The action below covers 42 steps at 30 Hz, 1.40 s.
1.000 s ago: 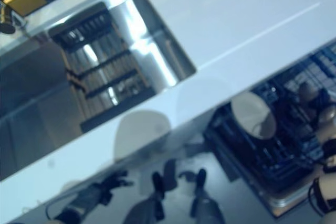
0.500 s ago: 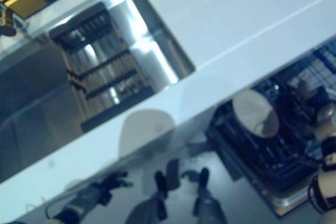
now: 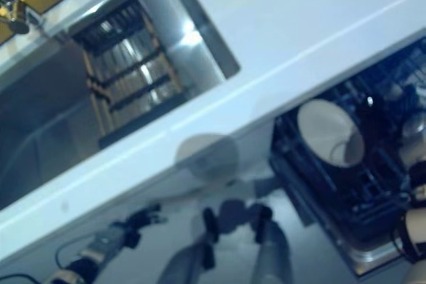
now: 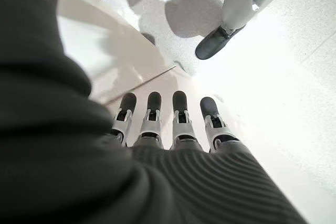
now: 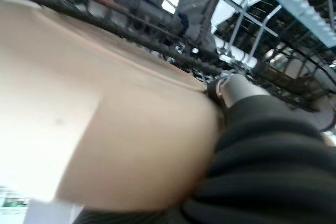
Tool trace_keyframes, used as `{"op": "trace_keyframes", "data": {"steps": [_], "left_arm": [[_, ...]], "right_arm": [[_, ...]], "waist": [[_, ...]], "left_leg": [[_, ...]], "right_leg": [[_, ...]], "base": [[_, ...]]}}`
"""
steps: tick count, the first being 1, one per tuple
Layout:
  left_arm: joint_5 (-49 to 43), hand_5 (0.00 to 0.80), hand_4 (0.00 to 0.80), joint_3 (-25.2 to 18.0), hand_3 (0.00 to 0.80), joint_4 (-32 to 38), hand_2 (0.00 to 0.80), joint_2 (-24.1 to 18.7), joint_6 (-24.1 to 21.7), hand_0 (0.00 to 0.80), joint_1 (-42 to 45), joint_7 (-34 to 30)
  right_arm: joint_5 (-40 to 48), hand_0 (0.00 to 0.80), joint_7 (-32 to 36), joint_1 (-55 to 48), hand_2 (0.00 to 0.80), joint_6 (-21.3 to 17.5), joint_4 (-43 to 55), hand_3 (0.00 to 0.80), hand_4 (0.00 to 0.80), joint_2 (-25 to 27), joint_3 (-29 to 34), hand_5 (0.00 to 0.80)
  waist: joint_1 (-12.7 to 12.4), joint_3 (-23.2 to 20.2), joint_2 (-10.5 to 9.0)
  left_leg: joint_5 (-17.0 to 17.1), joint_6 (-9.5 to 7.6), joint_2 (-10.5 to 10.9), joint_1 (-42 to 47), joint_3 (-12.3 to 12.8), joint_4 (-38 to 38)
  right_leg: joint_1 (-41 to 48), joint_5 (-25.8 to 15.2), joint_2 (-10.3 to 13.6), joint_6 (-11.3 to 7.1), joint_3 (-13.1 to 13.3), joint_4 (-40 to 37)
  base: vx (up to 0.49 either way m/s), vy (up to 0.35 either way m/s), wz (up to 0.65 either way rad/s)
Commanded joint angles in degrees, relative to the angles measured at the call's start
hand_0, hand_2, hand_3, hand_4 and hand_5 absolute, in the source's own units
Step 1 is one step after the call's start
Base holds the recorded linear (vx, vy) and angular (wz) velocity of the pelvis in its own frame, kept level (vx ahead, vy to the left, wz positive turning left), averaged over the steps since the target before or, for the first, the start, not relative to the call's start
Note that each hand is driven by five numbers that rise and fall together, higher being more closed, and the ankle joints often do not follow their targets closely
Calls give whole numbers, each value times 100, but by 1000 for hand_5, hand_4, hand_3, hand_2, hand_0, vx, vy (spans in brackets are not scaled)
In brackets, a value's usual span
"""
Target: Take plates into dishwasher
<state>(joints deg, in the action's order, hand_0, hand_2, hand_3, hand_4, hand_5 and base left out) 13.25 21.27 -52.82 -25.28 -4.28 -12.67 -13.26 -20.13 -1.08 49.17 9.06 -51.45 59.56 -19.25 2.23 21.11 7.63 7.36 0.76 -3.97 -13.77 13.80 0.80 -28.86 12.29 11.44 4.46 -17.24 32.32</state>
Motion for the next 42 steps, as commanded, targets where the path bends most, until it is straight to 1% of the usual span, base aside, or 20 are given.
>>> {"op": "trace_keyframes", "data": {"steps": [1, 7, 11, 15, 16, 17, 18, 26, 33, 42], "left_arm": [[198, 0, 0, -167, 0, 11, 0, -100, -138, 0, -139, 80], [206, 0, 0, -178, 0, 58, 0, -81, -152, 0, -38, 121], [213, 0, 0, -223, 0, 84, 0, -58, -155, 0, 11, 121], [230, 0, 0, -197, 0, 97, 0, -105, -131, 0, -25, 104], [239, 0, 0, -184, 0, 88, 0, -120, -137, 0, -30, 95], [220, 0, 0, -198, 0, 94, 0, -136, -128, 0, -36, 73], [207, 0, 0, -181, 0, 99, 0, -125, -127, 0, -32, 96], [210, 0, 0, -134, 0, 81, 0, -130, -83, 0, -22, 100], [222, 0, 0, -139, 0, 29, 0, -84, -111, 0, 23, 111], [178, 0, 0, -137, 0, -47, 0, -12, -98, 0, 76, 88]], "right_arm": [[112, 800, 35, 65, 800, 103, -369, 800, 800, 94, -278, 800], [105, 800, 95, 105, 800, 185, -334, 800, 800, 78, -317, 800], [48, 800, 171, 186, 800, 178, -332, 800, 800, 60, -352, 800], [112, 800, 132, 205, 800, 140, -408, 800, 800, 42, -400, 800], [124, 750, 109, 190, 750, 152, -406, 750, 750, 36, -402, 750], [124, 424, 90, 165, 424, 163, -403, 424, 424, 38, -375, 424], [153, 0, 61, 122, 0, 176, -387, 0, 0, 37, -351, 0], [187, 0, -216, -14, 0, 155, -337, 0, 0, 71, -235, 0], [156, 0, -247, -164, 0, 121, -151, 0, 0, 127, -145, 0], [234, 0, -329, -368, 0, 119, -43, 0, 0, 165, 21, 0]], "waist": [[8, 210, -123], [7, 225, -143], [5, 223, -145], [13, 219, -164], [18, 212, -169], [23, 214, -179], [29, 209, -183], [69, 177, -165], [123, 130, -139], [139, 61, -160]], "left_leg": [[-428, 52, -189, -1, -1, -350], [-369, 84, -236, 25, 11, -341], [-306, 102, -290, 69, 75, -292], [-302, 105, -317, 73, 105, -303], [-300, 106, -321, 71, 104, -321], [-311, 104, -325, 59, 102, -358], [-310, 108, -331, 63, 103, -368], [-357, 97, -322, 106, 142, -424], [-350, 105, -312, 183, 190, -368], [-385, 98, -312, 312, 234, -309]], "right_leg": [[460, 334, -299, 145, -107, -255], [501, 331, -327, 163, -118, -306], [548, 231, -390, 151, -101, -510], [568, 239, -427, 154, -67, -526], [575, 238, -431, 156, -59, -525], [582, 238, -433, 160, -49, -520], [606, 236, -435, 162, -51, -542], [684, 174, -420, 135, 3, -644], [789, 111, -445, 111, 63, -822], [983, 22, -474, 89, 80, -1072]], "base": [[-30, -57, -2], [-20, -27, 0], [0, 0, 0], [-12, 9, -4], [-5, 7, -4], [0, 0, 0], [0, 0, 0], [6, 35, -1], [14, 56, -7], [25, 44, -3]]}}
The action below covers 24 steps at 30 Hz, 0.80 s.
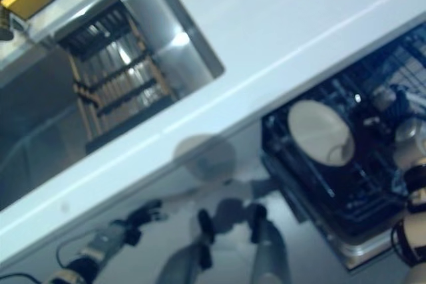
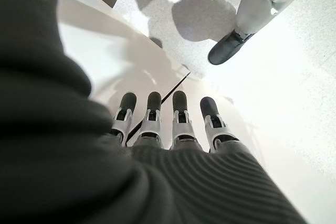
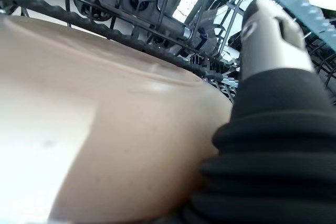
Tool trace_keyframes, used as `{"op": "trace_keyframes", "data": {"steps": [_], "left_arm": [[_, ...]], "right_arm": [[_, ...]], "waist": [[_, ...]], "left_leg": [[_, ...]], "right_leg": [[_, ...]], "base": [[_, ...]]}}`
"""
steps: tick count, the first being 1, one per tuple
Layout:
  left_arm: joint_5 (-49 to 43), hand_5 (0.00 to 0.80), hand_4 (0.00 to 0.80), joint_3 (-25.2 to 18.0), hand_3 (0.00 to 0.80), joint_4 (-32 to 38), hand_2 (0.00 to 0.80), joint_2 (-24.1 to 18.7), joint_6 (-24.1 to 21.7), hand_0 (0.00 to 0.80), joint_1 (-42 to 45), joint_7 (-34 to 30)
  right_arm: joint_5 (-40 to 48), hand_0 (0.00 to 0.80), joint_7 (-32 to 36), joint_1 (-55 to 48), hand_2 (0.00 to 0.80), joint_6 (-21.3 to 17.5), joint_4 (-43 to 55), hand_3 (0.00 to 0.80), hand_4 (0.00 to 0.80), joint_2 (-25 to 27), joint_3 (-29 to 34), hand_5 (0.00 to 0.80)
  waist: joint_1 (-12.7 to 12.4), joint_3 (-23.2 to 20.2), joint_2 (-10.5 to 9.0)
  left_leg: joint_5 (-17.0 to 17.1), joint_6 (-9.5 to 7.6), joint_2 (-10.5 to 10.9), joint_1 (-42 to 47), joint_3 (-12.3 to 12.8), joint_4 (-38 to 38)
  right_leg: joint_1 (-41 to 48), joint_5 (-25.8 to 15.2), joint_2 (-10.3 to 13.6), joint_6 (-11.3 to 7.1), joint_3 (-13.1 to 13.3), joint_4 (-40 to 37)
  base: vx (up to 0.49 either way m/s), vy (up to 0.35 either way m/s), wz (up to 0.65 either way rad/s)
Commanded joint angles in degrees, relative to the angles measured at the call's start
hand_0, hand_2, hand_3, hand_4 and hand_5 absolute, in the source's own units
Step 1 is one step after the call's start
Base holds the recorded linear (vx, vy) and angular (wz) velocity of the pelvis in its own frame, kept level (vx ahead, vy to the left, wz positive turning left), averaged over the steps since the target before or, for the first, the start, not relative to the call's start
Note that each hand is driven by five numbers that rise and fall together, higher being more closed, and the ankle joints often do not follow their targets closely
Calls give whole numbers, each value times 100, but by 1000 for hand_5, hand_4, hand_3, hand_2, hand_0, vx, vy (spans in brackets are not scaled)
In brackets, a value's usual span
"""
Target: Take plates into dishwasher
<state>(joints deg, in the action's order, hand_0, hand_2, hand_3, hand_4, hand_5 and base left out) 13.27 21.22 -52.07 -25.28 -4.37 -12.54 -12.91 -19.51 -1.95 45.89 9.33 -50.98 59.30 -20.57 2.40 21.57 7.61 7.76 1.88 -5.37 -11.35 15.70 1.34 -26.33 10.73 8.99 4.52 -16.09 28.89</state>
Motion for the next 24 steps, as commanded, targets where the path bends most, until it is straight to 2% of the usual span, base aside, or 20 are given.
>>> {"op": "trace_keyframes", "data": {"steps": [1, 10, 15, 20, 24], "left_arm": [[163, 0, 0, -129, 0, -144, 0, 1, -104, 0, 74, 55], [24, 0, 0, -164, 0, -199, 0, 131, -107, 0, 267, 148], [-88, 0, 0, -231, 0, -273, 0, 248, -134, 0, 417, 194], [-209, 0, 0, -290, 0, -410, 0, 319, -146, 0, 570, 195], [-392, 0, 0, -407, 0, -649, 0, 373, -192, 0, 757, 190]], "right_arm": [[215, 0, -285, -65, 0, 72, -79, 0, 0, 187, 174, 0], [445, 0, -906, -549, 0, 47, 582, 0, 0, 241, 638, 0], [512, 0, -1164, -926, 0, 41, 1063, 0, 0, 321, 1106, 0], [551, 0, -1332, -1482, 0, -62, 1572, 0, 0, 365, 1667, 0], [555, 0, -1447, -2141, 0, -132, 2228, 0, 0, 435, 2308, 0]], "waist": [[122, 5, -162], [198, -86, -244], [274, -188, -325], [347, -343, -449], [439, -562, -636]], "left_leg": [[-431, -16, -172, 88, 49, -345], [-478, -20, -161, 354, 140, -162], [-531, -22, -155, 550, 230, -69], [-592, -28, -133, 787, 337, 58], [-696, -50, -116, 990, 463, 94]], "right_leg": [[756, 164, -236, 78, -35, -770], [1112, -48, -353, -11, 40, -1277], [1404, -201, -437, -79, 113, -1667], [1735, -386, -508, -162, 194, -2088], [2006, -573, -553, -239, 281, -2455]], "base": [[20, 51, -2], [25, 76, -5], [36, 106, -18], [53, 118, -11], [66, 123, -21]]}}
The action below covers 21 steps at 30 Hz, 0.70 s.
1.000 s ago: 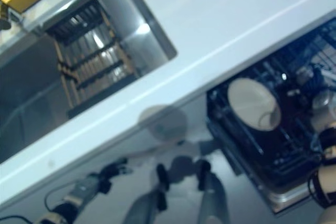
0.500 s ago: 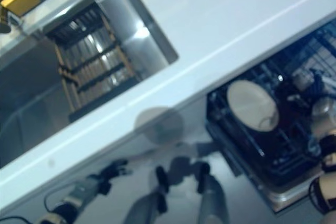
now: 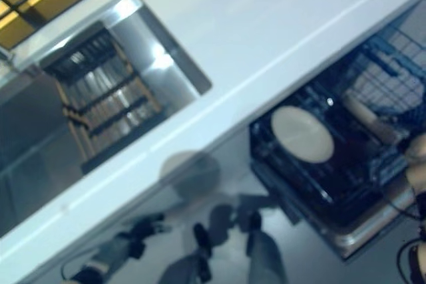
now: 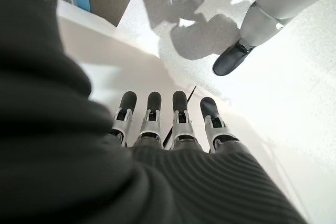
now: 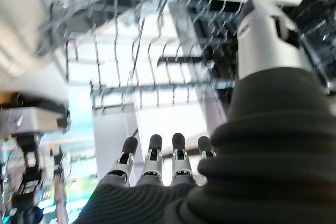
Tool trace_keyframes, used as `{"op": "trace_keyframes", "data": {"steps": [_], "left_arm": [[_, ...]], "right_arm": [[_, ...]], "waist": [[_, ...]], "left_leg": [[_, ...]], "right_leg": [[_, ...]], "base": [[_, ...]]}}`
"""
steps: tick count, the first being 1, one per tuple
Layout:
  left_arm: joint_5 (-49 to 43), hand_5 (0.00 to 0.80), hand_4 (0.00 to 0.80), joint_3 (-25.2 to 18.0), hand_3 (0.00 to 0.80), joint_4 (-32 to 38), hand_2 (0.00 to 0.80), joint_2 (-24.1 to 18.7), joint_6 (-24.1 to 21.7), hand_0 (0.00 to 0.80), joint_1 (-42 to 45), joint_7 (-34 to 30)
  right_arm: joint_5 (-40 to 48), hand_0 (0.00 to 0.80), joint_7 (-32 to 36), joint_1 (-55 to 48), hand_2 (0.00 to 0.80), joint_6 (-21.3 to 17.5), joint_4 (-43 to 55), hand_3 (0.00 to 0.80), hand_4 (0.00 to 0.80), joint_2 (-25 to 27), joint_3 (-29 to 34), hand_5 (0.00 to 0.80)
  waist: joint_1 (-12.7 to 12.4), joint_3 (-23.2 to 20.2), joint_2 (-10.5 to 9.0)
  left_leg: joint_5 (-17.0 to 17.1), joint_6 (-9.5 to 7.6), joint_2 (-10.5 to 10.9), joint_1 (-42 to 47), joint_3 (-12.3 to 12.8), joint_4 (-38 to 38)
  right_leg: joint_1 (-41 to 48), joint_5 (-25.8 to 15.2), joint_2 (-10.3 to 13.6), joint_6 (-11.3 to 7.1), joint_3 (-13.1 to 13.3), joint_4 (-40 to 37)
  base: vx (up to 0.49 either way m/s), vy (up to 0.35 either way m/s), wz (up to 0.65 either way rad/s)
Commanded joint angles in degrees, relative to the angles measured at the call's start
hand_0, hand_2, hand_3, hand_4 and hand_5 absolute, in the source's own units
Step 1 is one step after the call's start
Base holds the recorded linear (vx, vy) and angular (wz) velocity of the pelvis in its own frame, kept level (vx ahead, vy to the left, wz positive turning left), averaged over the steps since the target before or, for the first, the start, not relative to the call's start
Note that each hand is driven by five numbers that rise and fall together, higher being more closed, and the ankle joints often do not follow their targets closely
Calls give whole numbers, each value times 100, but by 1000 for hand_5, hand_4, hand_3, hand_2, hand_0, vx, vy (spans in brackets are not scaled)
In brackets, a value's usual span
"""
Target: Take plates into dishwasher
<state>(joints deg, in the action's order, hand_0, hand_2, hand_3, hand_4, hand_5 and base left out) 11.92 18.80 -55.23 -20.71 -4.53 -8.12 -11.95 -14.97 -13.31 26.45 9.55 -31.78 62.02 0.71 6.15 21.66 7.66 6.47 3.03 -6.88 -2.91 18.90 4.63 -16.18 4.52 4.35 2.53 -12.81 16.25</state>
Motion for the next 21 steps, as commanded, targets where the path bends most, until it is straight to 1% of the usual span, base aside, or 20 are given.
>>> {"op": "trace_keyframes", "data": {"steps": [1, 2, 3, 5, 7, 11, 15, 20, 21], "left_arm": [[-297, 0, 0, -193, 0, -385, 0, -70, -176, 0, 358, 108], [-324, 0, 0, -210, 0, -420, 0, -61, -182, 0, 384, 116], [-368, 0, 0, -261, 0, -502, 0, -38, -196, 0, 438, 124], [-402, 0, 0, -324, 0, -618, 0, -3, -248, 0, 501, 128], [-415, 0, 0, -344, 0, -739, 0, 28, -296, 0, 535, 148], [-450, 0, 0, -472, 0, -969, 0, 77, -325, 0, 593, 138], [-508, 0, 0, -513, 0, -1144, 0, 92, -266, 0, 546, 95], [-524, 0, 0, -496, 0, -1251, 0, 103, -280, 0, 538, 116], [-546, 0, 0, -503, 0, -1247, 0, 110, -277, 0, 544, 122]], "right_arm": [[123, 0, -324, -375, 0, -168, 488, 0, 0, 169, 359, 0], [147, 0, -347, -496, 0, -179, 600, 0, 0, 155, 476, 0], [293, 0, -413, -681, 0, -214, 761, 0, 0, 137, 670, 0], [517, 0, -487, -925, 0, -310, 960, 0, 0, 66, 942, 0], [917, 0, -608, -1140, 0, -378, 1123, 0, 0, -54, 1197, 0], [2008, 0, -559, -1639, 0, -542, 1328, 0, 0, -507, 1768, 0], [3067, 0, -214, -1908, 0, -594, 1062, 0, 0, -1040, 2078, 0], [3786, 0, 228, -2003, 0, -612, 578, 0, 0, -1587, 2111, 0], [3962, 0, 412, -2023, 0, -603, 479, 0, 0, -1704, 2100, 0]], "waist": [[93, -628, -684], [106, -663, -710], [158, -737, -749], [212, -831, -787], [244, -931, -814], [354, -1208, -818], [435, -1454, -794], [456, -1573, -766], [454, -1592, -762]], "left_leg": [[-594, -169, 40, 209, 180, -214], [-612, -173, 45, 252, 206, -199], [-690, -144, 49, 346, 179, -207], [-747, -157, 62, 450, 253, -176], [-787, -175, 87, 556, 340, -135], [-920, -207, 132, 816, 516, -41], [-1025, -224, 152, 1068, 682, 35], [-1107, -264, 167, 1246, 722, 37], [-1117, -266, 169, 1273, 720, 37]], "right_leg": [[1054, 8, -103, -58, -20, -1271], [1097, -22, -112, -72, 3, -1331], [1196, -69, -126, -146, 89, -1422], [1303, -154, -142, -188, 149, -1589], [1403, -242, -155, -217, 213, -1748], [1602, -374, -191, -297, 377, -2000], [1794, -401, -231, -326, 433, -2123], [1959, -357, -273, -313, 465, -2125], [1988, -348, -282, -305, 467, -2125]], "base": [[53, 98, -9], [82, 140, -12], [67, 126, -19], [64, 139, -28], [54, 123, -24], [56, 95, -24], [48, 30, -14], [16, -33, -9], [6, -54, -4]]}}
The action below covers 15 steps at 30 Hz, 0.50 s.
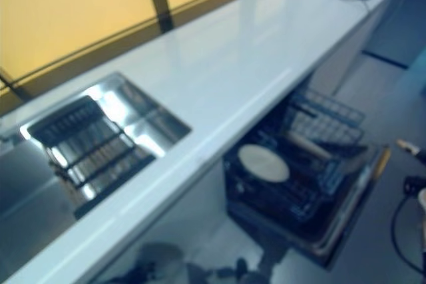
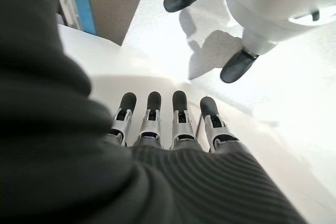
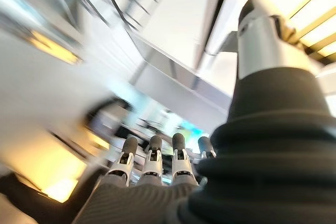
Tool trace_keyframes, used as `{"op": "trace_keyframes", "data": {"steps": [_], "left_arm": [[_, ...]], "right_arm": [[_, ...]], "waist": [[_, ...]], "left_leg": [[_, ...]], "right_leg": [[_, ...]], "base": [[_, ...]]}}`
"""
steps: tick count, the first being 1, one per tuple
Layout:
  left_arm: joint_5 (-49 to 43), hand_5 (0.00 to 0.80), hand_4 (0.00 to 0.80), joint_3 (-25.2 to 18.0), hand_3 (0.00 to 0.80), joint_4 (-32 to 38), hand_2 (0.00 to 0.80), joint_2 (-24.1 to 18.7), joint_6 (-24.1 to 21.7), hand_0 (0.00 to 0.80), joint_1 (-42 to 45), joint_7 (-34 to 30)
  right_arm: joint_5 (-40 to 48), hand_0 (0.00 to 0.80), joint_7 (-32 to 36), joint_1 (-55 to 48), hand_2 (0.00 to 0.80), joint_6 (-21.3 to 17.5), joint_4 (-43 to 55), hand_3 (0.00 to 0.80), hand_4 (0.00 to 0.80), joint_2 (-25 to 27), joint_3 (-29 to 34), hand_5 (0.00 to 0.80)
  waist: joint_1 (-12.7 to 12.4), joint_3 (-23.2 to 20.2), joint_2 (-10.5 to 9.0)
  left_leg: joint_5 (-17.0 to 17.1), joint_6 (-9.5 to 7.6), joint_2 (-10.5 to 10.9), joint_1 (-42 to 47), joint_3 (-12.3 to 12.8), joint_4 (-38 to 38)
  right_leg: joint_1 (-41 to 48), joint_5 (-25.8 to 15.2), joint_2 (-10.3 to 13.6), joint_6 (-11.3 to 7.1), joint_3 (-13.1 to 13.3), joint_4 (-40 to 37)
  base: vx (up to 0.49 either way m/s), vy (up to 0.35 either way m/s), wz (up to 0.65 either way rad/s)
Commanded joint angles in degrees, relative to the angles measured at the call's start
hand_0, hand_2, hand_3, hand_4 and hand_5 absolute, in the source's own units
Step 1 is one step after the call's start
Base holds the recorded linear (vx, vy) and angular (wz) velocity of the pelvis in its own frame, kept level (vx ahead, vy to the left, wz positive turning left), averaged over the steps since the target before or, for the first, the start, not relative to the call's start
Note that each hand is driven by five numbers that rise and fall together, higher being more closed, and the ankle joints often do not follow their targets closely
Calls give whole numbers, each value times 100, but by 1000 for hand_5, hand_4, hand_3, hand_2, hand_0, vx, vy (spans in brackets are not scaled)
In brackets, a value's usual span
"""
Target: Take plates into dishwasher
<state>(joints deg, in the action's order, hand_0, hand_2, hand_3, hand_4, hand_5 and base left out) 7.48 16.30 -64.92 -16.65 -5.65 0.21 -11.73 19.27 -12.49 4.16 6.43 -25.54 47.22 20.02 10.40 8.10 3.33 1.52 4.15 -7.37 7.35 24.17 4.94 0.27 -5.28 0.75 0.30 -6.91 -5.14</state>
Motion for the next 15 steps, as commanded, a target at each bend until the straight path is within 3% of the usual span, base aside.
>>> {"op": "trace_keyframes", "data": {"steps": [1, 8, 15], "left_arm": [[-112, 0, 0, -262, 0, -268, 0, -303, -155, 0, -282, 91], [-231, 0, 0, -277, 0, -342, 0, -303, -245, 0, -254, 89], [-209, 0, 0, -188, 0, -313, 0, -298, -259, 0, -424, 92]], "right_arm": [[629, 0, 407, 181, 0, -298, -184, 0, 0, -319, 147, 0], [1163, 0, 1291, 76, 0, -272, -781, 0, 0, -971, -269, 0], [1444, 0, 1570, 230, 0, -508, -1659, 0, 0, -1244, -612, 0]], "waist": [[27, -245, -324], [-2, -246, -241], [-44, -76, -15]], "left_leg": [[-626, -380, 217, 268, 197, 6], [-629, -392, 217, 302, 176, 6], [-531, -365, 239, 85, 56, 6]], "right_leg": [[361, 638, 73, -79, -129, 14], [376, 655, 45, -60, -173, 14], [207, 636, 98, -66, -282, 16]], "base": [[4, -66, -2], [-10, -75, 1], [-46, -64, 4]]}}
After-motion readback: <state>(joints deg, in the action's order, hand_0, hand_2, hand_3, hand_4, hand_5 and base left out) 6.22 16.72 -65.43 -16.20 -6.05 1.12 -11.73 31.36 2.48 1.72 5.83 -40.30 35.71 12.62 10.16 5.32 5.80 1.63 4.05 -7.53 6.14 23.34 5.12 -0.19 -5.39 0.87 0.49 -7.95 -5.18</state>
